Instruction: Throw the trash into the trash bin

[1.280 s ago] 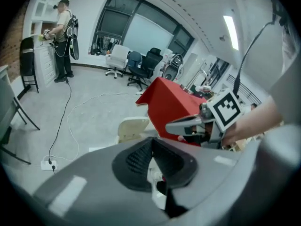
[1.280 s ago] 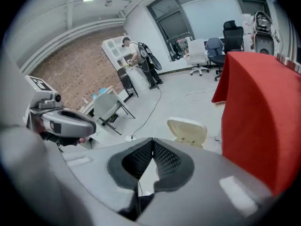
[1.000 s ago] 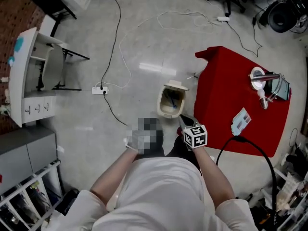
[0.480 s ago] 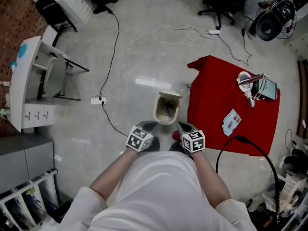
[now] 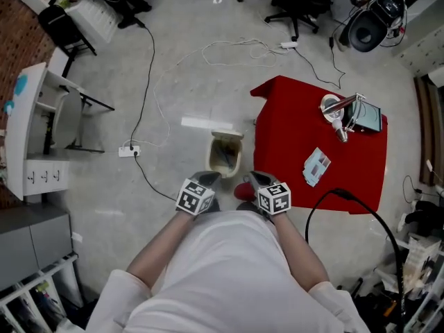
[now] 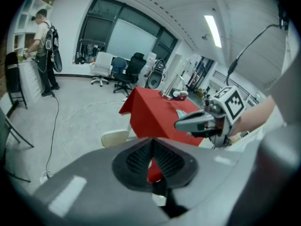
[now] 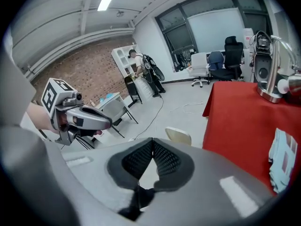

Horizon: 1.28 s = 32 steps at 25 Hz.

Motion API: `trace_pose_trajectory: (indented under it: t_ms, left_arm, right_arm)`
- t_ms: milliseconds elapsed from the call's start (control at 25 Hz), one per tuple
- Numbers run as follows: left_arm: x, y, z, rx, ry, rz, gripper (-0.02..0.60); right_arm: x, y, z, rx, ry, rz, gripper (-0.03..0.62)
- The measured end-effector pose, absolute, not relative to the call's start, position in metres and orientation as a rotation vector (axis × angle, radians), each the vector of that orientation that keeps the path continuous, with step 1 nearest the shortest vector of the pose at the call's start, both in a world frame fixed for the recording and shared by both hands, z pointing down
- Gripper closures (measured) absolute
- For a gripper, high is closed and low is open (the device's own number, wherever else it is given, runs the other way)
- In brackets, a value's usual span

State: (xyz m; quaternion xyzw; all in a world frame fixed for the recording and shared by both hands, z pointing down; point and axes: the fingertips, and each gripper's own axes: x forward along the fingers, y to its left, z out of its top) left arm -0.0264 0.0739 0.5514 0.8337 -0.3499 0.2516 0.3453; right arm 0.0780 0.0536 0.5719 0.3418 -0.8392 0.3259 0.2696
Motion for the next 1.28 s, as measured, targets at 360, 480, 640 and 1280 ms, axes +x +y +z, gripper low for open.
trace_pose_trajectory:
  t_ms: [360,480,640,1280]
  left_arm:
    - [0.011,0.069,0.548,2.183,-0.888,0.713,0.576]
    - [0.024,0.073,0.553,2.176,-0.872,0.739,0.577]
    - [0.050,0.075,0.556,2.177,-0.842,0.757,0.576]
    - [0.123,0.069,0.554,2.172,-0.840,0.808,0.576]
  right_arm:
    - [0.162,0.051,0.564,1.064,-2.210,0.905,0.566]
    - [0.199,0.051,0.566,1.151,-2.175,0.914,0.554]
    - [0.256,0.046,0.571,1.304,-2.093,0.937,0.540]
    - [0.404,0.008,0.628,1.595,-1.809,1.028,0.359]
